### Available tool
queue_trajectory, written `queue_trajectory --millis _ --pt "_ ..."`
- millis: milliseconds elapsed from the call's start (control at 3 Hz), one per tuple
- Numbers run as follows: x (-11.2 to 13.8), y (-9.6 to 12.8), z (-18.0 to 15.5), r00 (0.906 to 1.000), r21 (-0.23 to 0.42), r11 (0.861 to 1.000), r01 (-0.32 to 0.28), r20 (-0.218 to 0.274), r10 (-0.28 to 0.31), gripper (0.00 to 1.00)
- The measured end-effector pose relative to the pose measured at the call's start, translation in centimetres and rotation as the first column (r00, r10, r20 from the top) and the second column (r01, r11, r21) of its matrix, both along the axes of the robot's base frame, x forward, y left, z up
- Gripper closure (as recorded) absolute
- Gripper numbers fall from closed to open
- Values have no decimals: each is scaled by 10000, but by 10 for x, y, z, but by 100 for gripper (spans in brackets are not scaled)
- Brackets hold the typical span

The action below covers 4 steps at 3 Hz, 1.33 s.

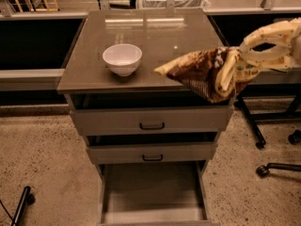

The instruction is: Pick brown chip bag from bottom drawer and place on counter

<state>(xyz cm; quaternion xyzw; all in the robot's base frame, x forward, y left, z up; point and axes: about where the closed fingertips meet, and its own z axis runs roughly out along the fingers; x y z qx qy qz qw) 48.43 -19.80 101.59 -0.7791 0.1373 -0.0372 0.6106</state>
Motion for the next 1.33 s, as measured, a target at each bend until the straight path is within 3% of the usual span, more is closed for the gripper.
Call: queue_trajectory --millis 333,667,1000,1333 --pt "34 13 4 9925 356 9927 1152 364 -1165 100" --pt "67 33 -2 9777 826 9774 1946 640 -2001 100" --pt "110 47 -4 9428 964 9503 2959 1302 -3068 100" --pt "145 40 -7 8860 1303 9004 4151 1668 -4326 81"
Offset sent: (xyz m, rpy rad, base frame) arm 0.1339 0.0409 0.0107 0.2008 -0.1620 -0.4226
